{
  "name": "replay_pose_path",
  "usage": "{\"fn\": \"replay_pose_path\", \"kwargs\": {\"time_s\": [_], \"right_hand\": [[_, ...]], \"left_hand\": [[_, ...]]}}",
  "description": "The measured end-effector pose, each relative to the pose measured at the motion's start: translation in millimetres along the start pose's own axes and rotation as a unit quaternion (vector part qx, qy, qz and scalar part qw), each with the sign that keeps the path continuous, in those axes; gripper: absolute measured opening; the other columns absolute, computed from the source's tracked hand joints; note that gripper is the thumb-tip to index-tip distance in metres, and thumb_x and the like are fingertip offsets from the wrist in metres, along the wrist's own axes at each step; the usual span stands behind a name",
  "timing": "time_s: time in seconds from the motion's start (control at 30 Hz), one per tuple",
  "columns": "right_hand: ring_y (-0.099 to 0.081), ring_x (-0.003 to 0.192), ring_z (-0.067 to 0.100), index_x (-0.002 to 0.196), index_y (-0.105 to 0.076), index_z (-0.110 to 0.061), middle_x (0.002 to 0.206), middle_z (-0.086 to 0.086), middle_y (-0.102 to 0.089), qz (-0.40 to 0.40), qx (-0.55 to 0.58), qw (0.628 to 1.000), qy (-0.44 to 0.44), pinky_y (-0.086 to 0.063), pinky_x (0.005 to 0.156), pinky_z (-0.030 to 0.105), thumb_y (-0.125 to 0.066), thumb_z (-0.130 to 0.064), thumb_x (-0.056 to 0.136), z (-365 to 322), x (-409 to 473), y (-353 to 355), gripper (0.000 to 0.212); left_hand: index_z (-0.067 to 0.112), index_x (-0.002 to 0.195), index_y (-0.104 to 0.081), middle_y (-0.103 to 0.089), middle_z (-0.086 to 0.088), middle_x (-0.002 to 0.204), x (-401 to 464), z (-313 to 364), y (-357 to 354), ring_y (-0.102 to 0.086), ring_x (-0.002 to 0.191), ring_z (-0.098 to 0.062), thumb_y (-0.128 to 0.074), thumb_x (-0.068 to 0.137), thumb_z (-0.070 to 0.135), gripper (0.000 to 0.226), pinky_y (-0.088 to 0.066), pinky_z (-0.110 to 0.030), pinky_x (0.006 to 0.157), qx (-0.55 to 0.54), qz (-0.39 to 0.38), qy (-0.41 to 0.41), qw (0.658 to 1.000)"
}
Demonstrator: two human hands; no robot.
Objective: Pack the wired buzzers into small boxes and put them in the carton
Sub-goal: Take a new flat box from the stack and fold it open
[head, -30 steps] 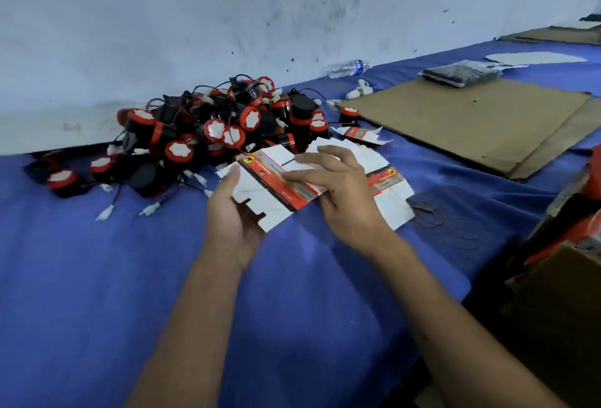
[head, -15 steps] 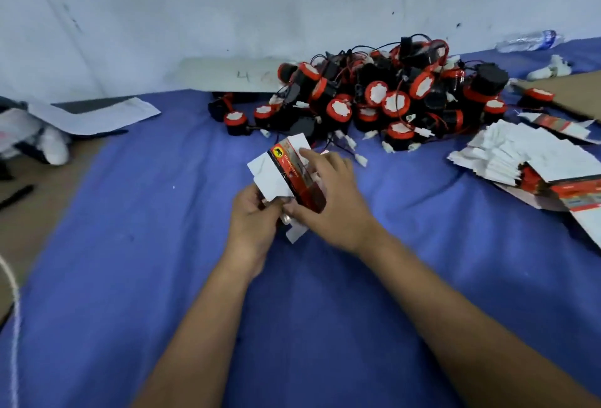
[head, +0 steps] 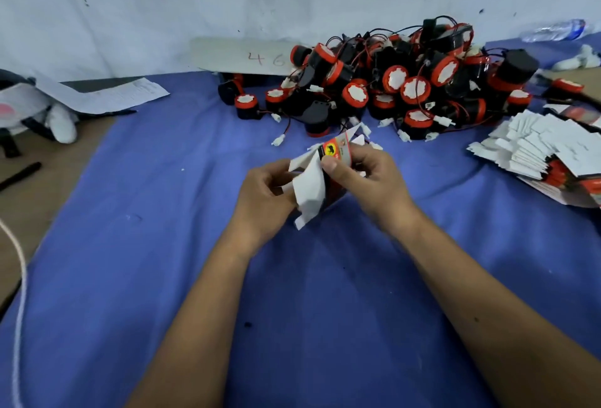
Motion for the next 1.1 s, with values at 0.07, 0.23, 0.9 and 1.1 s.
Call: {"fn": "replay_pose_path", "kwargs": {"time_s": [0.07,0.23,0.9,1.1], "right_hand": [[-0.052,0.067,0.011,0.079,-0.066,-0.002,0.074,0.019,-0.058,-0.033,-0.019,0.999,-0.017,-0.042,0.058,0.035,-0.070,-0.060,0.076,2,-3,-3,0.058],[-0.055,0.076,0.004,0.080,-0.073,-0.025,0.087,-0.005,-0.057,-0.044,-0.100,0.993,-0.047,-0.045,0.065,0.014,-0.075,-0.070,0.064,7,-5,1,0.048],[-0.064,0.068,0.006,0.071,-0.075,-0.033,0.070,-0.011,-0.069,-0.023,0.152,0.984,-0.092,-0.049,0.063,0.018,-0.042,-0.047,0.103,19,0,-7,0.048],[-0.064,0.075,0.027,0.080,-0.078,-0.021,0.079,0.010,-0.069,-0.026,0.199,0.973,-0.117,-0.046,0.071,0.040,-0.045,-0.052,0.096,11,-4,-14,0.048]], "left_hand": [[0.027,0.091,-0.077,-0.077,-0.006,0.082,0,1,3,-0.070,0.073,-0.015,-0.068,0.086,0.023,0.011,-0.058,-0.052,0.062,0.032,0.008,-0.009,0.999],[0.027,0.086,-0.078,-0.076,0.006,0.080,1,0,17,-0.075,0.074,-0.019,-0.069,0.088,0.015,0.015,-0.063,-0.048,0.064,0.078,0.101,-0.019,0.992],[0.030,0.159,-0.035,-0.059,-0.012,0.136,-9,-3,-28,-0.060,0.123,-0.034,-0.096,0.067,0.033,0.111,-0.052,-0.051,0.098,-0.305,-0.229,0.087,0.920],[0.017,0.147,-0.053,-0.060,-0.026,0.139,-7,-4,-23,-0.059,0.124,-0.043,-0.074,0.077,0.026,0.074,-0.044,-0.069,0.108,-0.307,-0.110,0.094,0.941]]}}
Point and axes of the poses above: each hand's wrist, its own x-axis towards the middle knuckle, its own y-axis out of the back of the hand, z = x × y, the point moved 5 cm from there along x, towards the middle knuckle
